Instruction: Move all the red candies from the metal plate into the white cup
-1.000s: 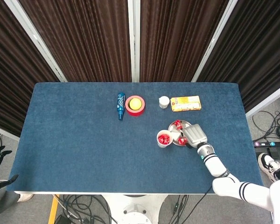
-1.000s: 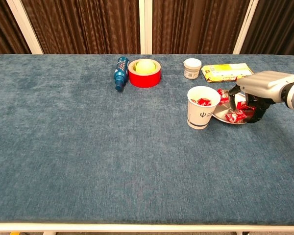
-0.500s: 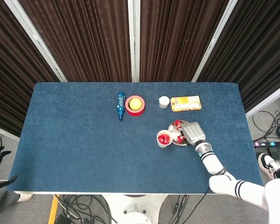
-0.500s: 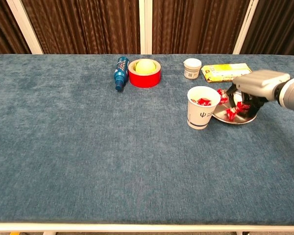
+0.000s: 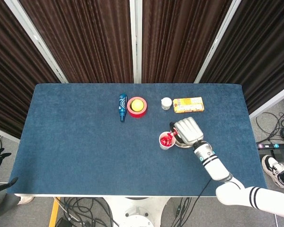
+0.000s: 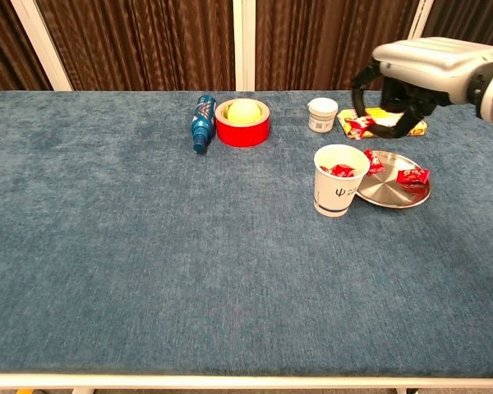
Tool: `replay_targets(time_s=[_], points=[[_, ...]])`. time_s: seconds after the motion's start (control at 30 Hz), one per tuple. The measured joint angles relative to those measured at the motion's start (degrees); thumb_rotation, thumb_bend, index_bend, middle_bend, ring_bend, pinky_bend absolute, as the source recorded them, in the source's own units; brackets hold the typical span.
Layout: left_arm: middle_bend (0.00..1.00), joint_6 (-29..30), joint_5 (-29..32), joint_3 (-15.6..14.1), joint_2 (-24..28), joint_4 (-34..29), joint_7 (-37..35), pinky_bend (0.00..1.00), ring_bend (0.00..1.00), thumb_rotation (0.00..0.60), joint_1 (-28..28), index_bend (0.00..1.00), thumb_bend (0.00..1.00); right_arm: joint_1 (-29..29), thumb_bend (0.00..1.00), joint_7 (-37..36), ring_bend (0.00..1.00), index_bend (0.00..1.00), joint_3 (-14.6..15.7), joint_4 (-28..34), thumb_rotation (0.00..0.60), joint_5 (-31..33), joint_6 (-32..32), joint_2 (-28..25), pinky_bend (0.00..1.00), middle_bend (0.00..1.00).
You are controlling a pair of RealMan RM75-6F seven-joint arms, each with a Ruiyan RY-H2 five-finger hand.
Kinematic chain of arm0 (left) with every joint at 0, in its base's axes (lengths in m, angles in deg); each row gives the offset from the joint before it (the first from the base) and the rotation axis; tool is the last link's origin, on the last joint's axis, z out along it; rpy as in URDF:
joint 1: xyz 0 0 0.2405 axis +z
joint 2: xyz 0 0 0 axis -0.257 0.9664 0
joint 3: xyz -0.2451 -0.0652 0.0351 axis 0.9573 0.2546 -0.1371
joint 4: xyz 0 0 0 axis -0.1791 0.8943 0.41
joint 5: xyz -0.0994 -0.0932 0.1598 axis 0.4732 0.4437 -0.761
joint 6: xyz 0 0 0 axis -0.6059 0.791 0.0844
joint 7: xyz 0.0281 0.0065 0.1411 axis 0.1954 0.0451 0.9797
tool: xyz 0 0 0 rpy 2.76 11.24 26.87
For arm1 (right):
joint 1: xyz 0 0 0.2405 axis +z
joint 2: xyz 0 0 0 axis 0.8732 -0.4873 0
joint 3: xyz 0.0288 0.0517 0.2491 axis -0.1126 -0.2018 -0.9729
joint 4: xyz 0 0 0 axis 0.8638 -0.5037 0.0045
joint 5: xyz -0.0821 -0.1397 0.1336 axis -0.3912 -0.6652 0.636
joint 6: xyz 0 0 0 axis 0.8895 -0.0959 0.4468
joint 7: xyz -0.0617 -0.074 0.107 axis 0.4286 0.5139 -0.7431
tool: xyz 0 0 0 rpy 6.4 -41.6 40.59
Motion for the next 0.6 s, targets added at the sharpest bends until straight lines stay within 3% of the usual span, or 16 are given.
replay_targets(time_s=[0.17, 0.33, 0.6], points=[[0.24, 0.14, 0.29, -0.09, -0.14, 0.50, -0.46, 0.18, 0.14, 0.600, 0.35, 0.30, 0.00, 1.19, 0.28, 2.35, 0.99, 0.45, 0.65, -1.36, 0.600, 2.04, 2.22, 2.12, 1.00, 1.00], [0.24, 0.13, 0.19, -0.13, -0.26, 0.86, -0.73, 0.18, 0.14, 0.600, 0.39, 0.30, 0.00, 1.54, 0.12, 3.38, 0.99, 0.30, 1.29, -2.06, 0.600, 3.38, 2.92, 3.01, 1.00, 1.00], [0.24, -0.27, 0.03, -0.09, -0.47, 0.94, -0.70, 0.18, 0.14, 0.600, 0.10, 0.30, 0.00, 0.29, 0.12, 0.59, 0.99, 0.27, -0.97, -2.45, 0.600, 4.83, -0.33, 2.08, 1.00, 1.00]])
